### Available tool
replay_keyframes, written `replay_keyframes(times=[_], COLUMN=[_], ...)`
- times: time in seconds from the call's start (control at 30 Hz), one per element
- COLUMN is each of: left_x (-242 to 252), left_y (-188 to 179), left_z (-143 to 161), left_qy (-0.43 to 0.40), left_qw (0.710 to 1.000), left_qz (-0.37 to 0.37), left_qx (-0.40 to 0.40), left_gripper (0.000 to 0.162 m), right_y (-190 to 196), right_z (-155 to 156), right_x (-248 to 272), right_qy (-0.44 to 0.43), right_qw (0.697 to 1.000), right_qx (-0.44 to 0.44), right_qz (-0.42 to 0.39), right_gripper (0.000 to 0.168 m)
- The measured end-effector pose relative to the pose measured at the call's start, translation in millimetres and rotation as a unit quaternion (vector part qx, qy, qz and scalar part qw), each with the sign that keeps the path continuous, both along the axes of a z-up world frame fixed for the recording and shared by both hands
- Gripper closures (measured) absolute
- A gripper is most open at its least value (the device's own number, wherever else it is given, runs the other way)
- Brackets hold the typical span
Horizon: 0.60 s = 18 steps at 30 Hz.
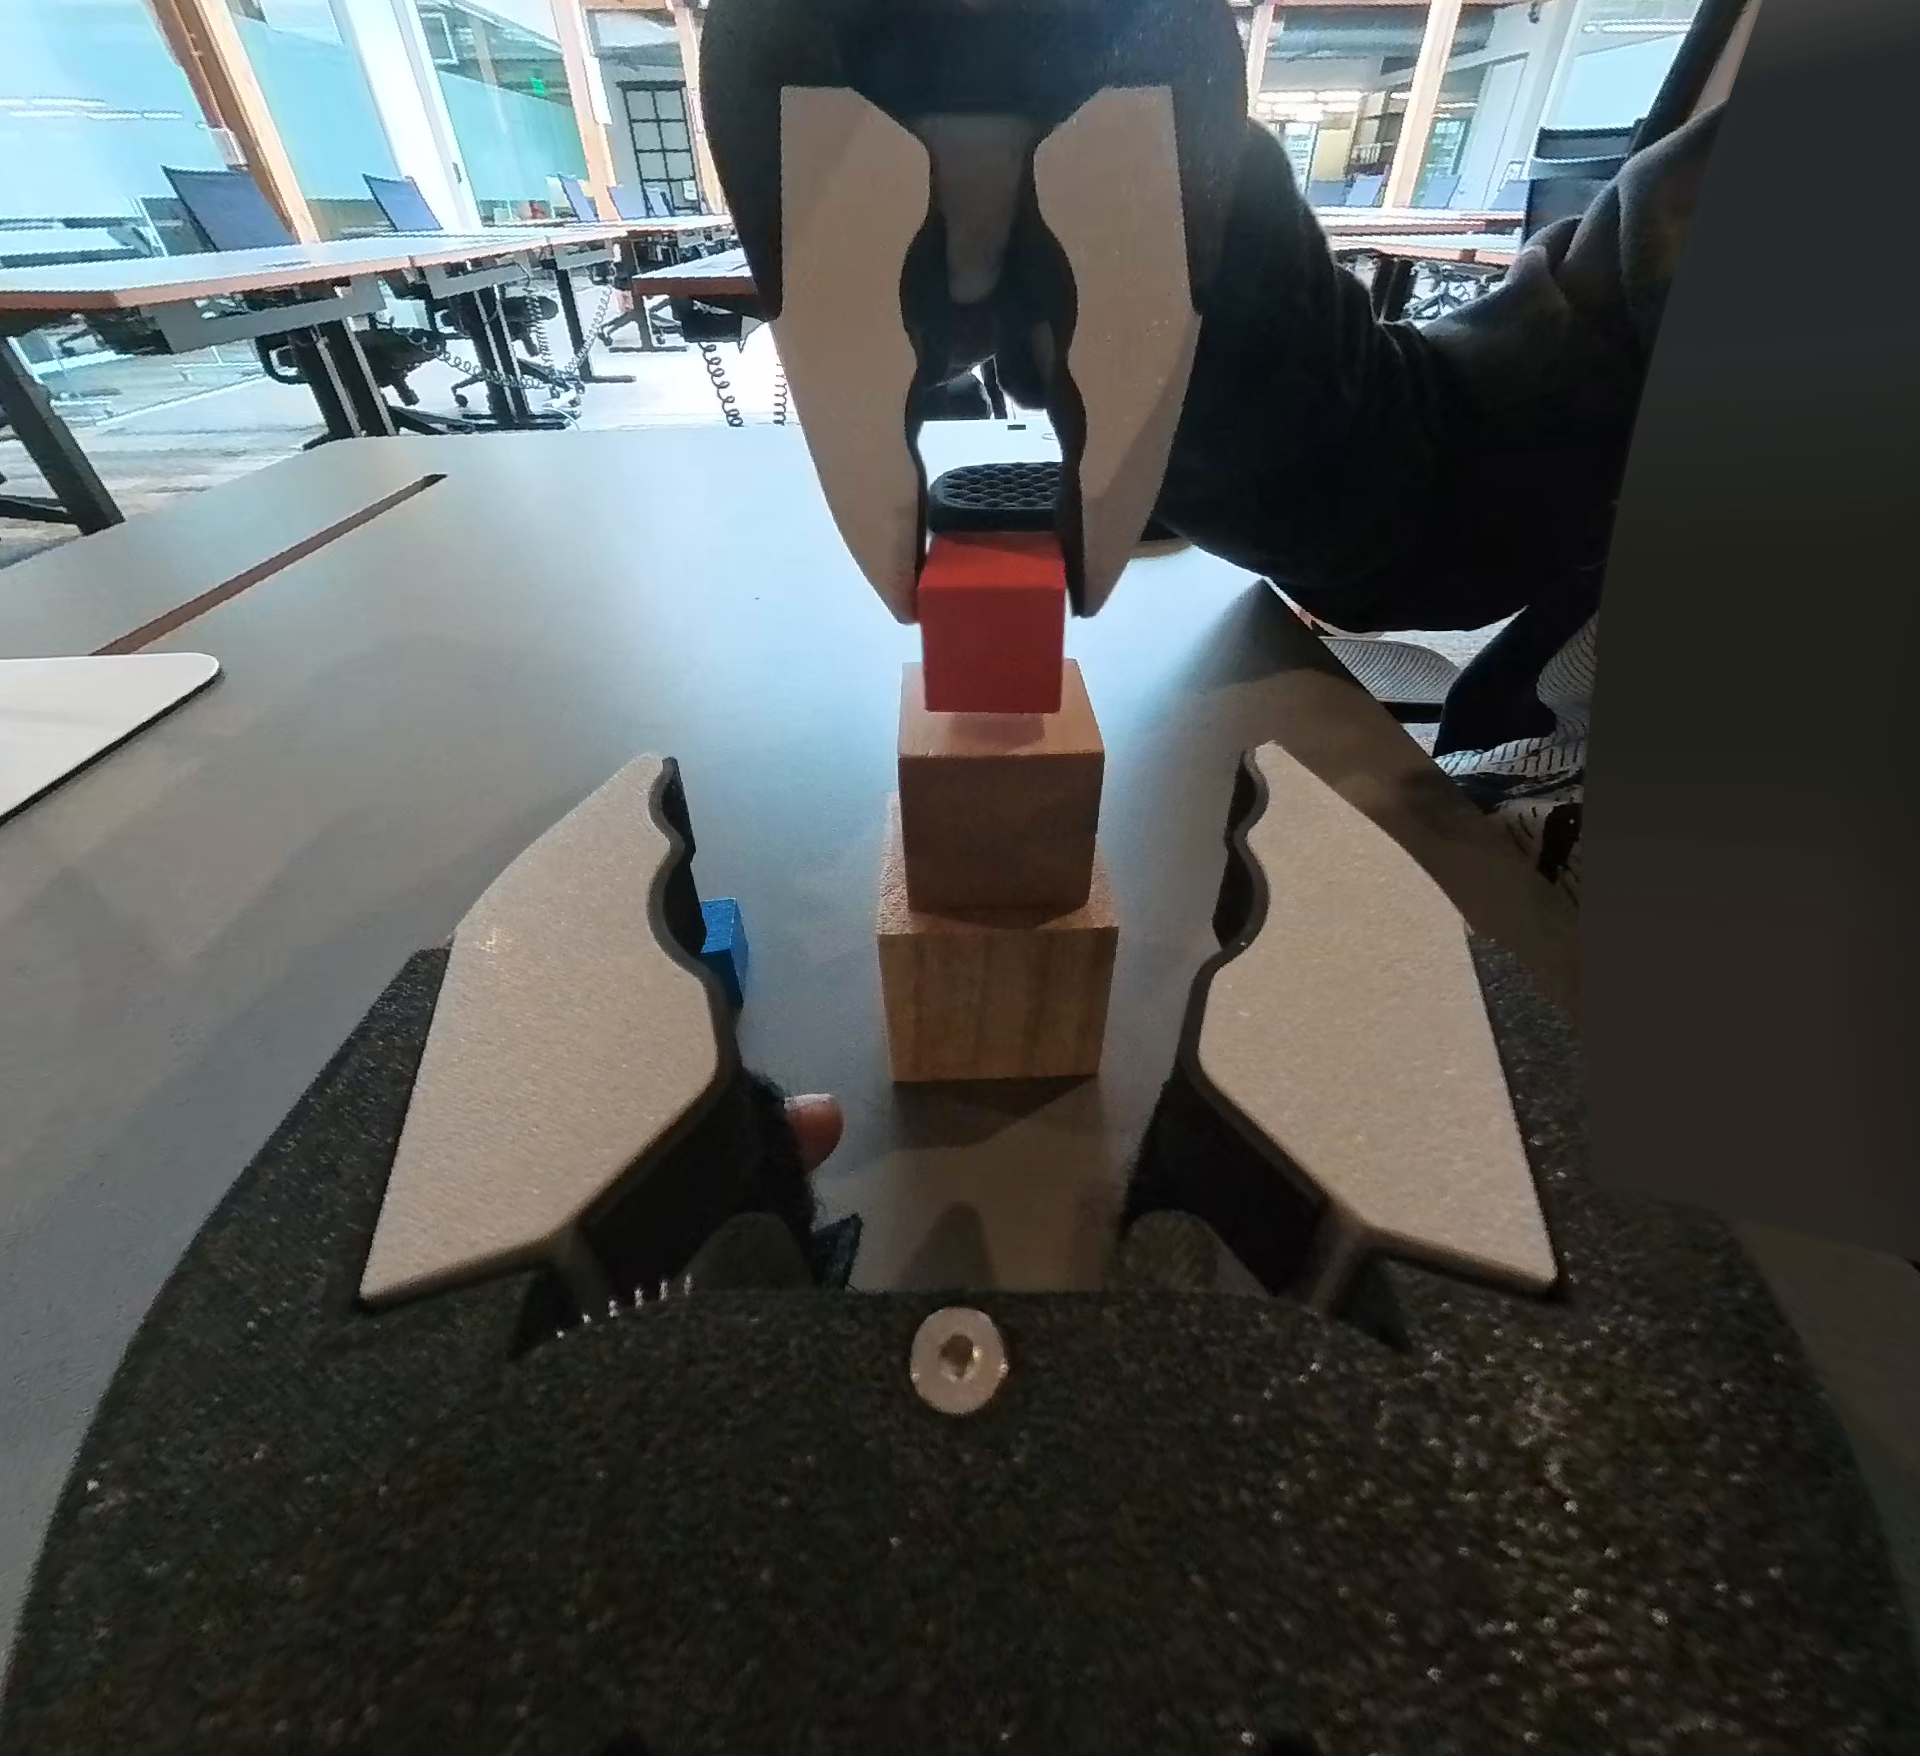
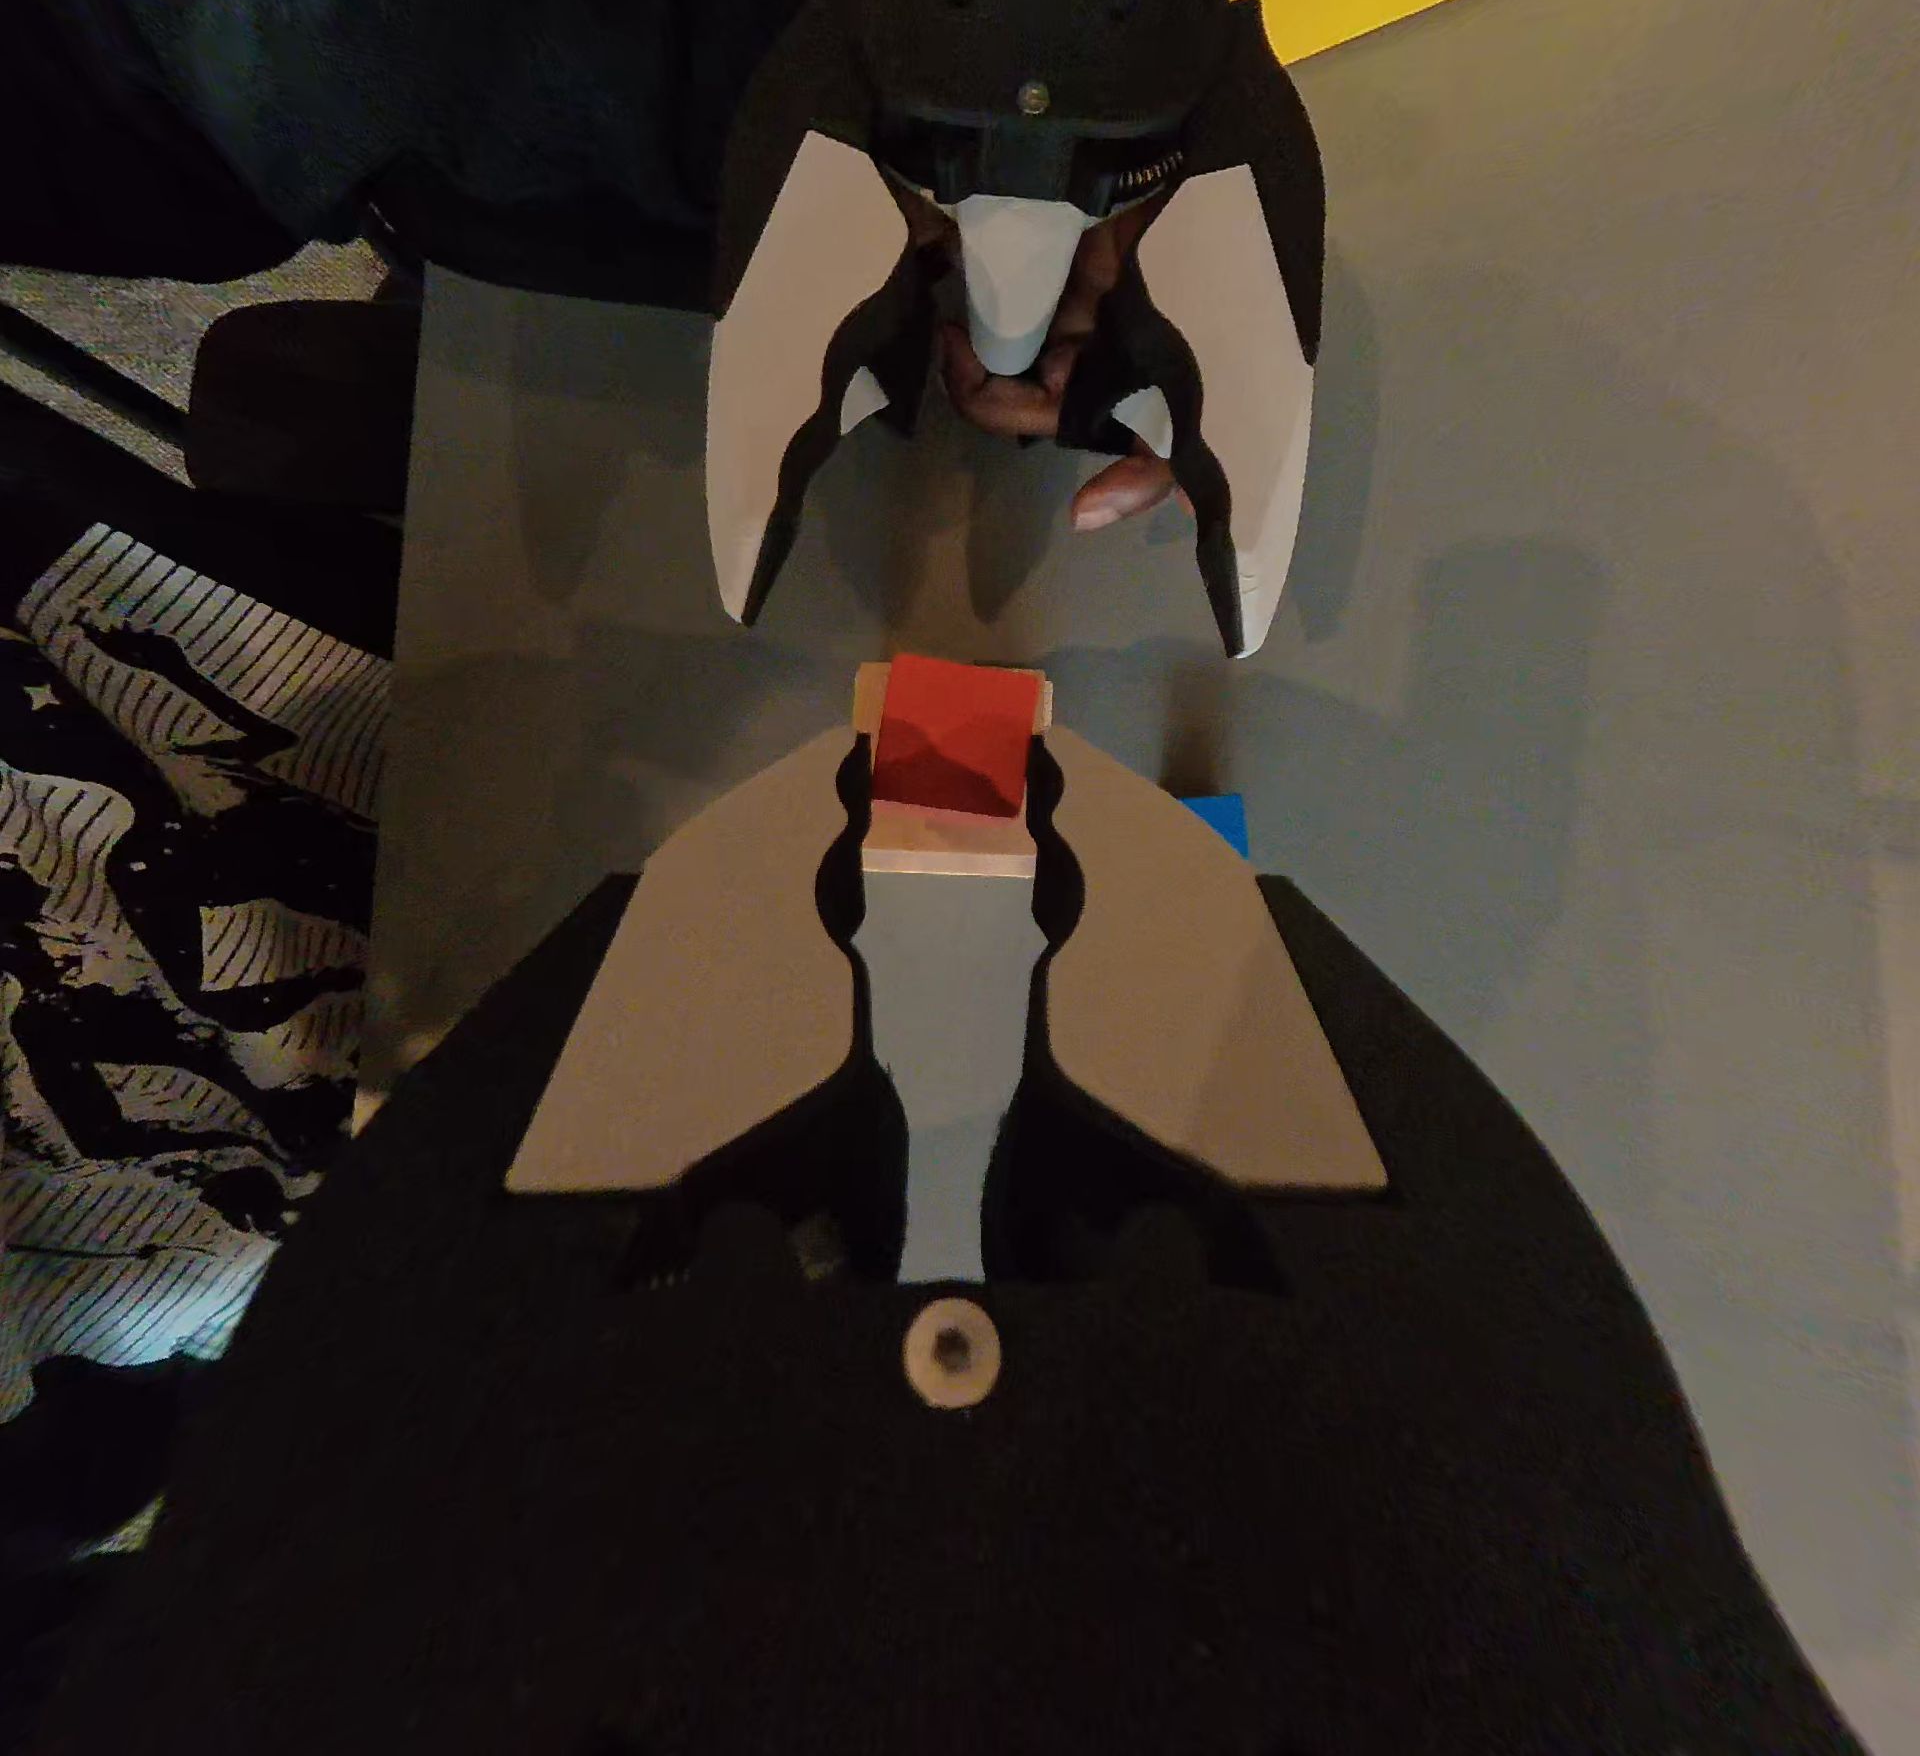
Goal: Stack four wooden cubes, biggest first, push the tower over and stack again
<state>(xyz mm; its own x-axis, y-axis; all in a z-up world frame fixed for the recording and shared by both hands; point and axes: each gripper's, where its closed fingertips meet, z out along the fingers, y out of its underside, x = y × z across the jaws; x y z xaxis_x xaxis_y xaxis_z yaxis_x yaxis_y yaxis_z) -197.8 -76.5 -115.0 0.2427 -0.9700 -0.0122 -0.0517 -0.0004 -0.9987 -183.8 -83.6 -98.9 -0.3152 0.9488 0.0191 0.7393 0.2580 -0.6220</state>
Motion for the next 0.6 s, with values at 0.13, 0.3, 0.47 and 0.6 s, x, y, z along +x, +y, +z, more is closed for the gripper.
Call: replay_keyframes(times=[0.13, 0.3, 0.47, 0.6], left_x=[0, 0, 0, 0], left_y=[0, 0, 0, 0], left_z=[0, 0, 0, 0], left_qy=[0.0, -0.001, -0.002, 0.001], left_qw=[1.0, 1.0, 1.0, 1.0], left_qz=[0.0, 0.001, 0.0, 0.0], left_qx=[-0.001, -0.001, -0.002, 0.002], left_gripper=[0.064, 0.065, 0.065, 0.065], right_y=[-1, -1, 2, 14], right_z=[-2, -5, 0, 22], right_x=[0, 0, 0, 0], right_qy=[0.0, 0.001, 0.01, 0.07], right_qw=[1.0, 1.0, 1.0, 0.997], right_qx=[0.003, 0.004, 0.002, -0.003], right_qz=[0.013, 0.024, 0.024, 0.011], right_gripper=[0.14, 0.14, 0.128, 0.131])
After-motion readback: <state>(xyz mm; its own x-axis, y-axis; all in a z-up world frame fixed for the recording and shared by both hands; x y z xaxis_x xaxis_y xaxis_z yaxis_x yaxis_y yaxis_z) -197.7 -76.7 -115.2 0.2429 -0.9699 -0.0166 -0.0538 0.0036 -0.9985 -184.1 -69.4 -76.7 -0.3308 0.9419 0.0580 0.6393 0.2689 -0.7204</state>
